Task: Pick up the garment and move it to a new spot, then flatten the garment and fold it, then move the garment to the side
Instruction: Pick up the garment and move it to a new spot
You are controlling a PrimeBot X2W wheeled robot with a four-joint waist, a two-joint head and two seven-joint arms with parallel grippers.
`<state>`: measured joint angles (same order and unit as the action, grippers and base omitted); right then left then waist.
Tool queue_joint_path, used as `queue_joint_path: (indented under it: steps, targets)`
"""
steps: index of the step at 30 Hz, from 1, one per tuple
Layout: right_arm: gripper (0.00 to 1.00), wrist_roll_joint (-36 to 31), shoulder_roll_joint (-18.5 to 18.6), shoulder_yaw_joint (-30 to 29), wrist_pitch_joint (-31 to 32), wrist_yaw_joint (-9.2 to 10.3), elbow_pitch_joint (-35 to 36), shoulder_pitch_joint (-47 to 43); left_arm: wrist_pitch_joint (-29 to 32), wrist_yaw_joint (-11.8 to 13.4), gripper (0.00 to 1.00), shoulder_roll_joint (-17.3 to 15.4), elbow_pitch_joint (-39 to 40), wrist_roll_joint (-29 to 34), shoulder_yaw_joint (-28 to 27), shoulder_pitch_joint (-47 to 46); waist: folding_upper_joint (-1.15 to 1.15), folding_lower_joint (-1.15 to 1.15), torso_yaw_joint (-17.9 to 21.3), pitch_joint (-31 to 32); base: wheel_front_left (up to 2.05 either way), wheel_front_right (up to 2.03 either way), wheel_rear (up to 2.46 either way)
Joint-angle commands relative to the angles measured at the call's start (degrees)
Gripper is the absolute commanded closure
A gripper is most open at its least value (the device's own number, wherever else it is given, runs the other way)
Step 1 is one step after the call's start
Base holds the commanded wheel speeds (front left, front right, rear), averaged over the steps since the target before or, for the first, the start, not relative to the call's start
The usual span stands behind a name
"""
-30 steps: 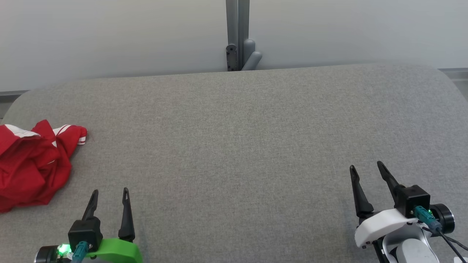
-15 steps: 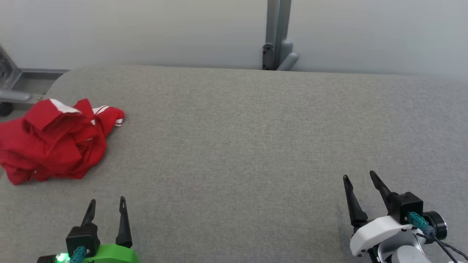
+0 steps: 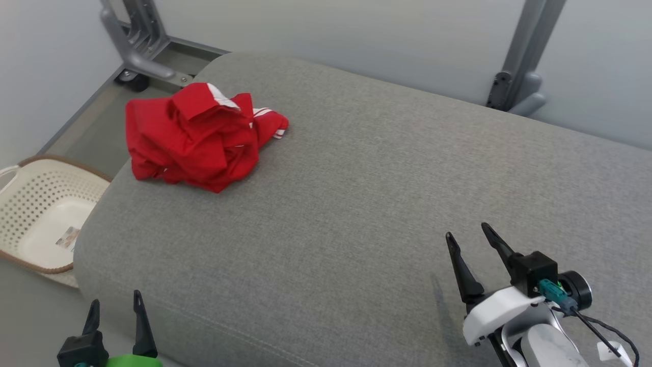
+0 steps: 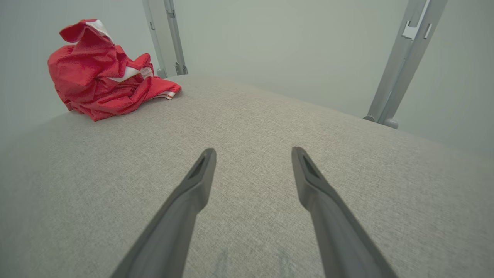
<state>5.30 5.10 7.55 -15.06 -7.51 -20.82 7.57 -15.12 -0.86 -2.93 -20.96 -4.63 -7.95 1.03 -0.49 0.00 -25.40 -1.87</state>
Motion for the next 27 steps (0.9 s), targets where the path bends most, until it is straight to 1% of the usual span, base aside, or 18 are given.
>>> queue_joint_path:
  steps: [1, 5, 9, 12, 16, 18, 20, 23, 27]
  targets:
    - [0.00, -0.07, 0.36, 0.60, -0.17, 0.04, -0.47, 1.57, -0.05, 0.45, 0.00, 0.00, 0.39, -0.97, -0.47, 0.89, 0.49, 0.00, -5.62, -2.07, 0.00, 0.00, 0.00]
    - [0.00, 0.73, 0.72, 2.38, -0.17, 0.04, -2.35, 3.67, -0.05, 1.84, 0.00, 0.01, 1.21, -4.35, -2.14, 1.77, 0.49, 0.00, -6.13, -3.35, 0.00, 0.00, 0.00]
    - [0.00, 1.89, 1.11, 3.38, -0.17, 0.04, -3.41, 4.74, -0.04, 2.97, 0.00, 0.01, 2.59, -6.71, -2.53, 2.36, 0.49, 0.00, -6.25, -3.95, 0.00, 0.00, 0.00]
    - [0.00, 2.47, 1.42, 2.93, -0.17, 0.04, -3.49, 4.71, -0.04, 3.01, 0.00, -0.01, 2.67, -7.44, -2.07, 1.95, 0.49, 0.00, -6.11, -4.27, 0.00, 0.00, 0.00]
    - [0.00, 1.77, 2.34, 1.63, -0.17, 0.04, -2.22, 3.33, -0.05, 1.30, 0.00, -0.04, 0.56, -5.22, -0.86, -1.40, 0.49, 0.00, -5.73, -4.83, 0.00, 0.00, 0.00]
    - [0.00, 1.45, 2.85, 0.72, -0.17, 0.04, -1.42, 2.66, -0.05, -0.25, 0.00, -0.03, -1.06, -4.52, -0.27, -3.57, 0.49, 0.00, -5.52, -5.17, 0.00, 0.00, 0.00]
    - [0.00, 1.02, 3.10, 0.52, -0.17, 0.04, -0.42, 2.72, -0.05, -2.10, 0.00, -0.22, -2.62, -4.80, -0.91, -6.49, 0.49, 0.00, -4.28, -6.10, 0.00, 0.00, 0.00]
    - [0.00, 0.67, 4.28, 0.93, -0.17, 0.04, 0.68, 3.39, -0.05, -3.94, 0.00, -1.64, -4.88, -4.71, -1.84, -12.17, 0.49, 0.00, -1.95, -8.05, 0.00, 0.00, 0.00]
    - [0.00, 0.46, 5.90, 1.66, -0.17, 0.04, 2.39, 4.81, -0.04, -5.46, 0.00, -4.34, -9.06, -4.00, -1.23, -20.13, 0.49, 0.00, 1.13, -10.79, 0.00, 0.00, 0.00]
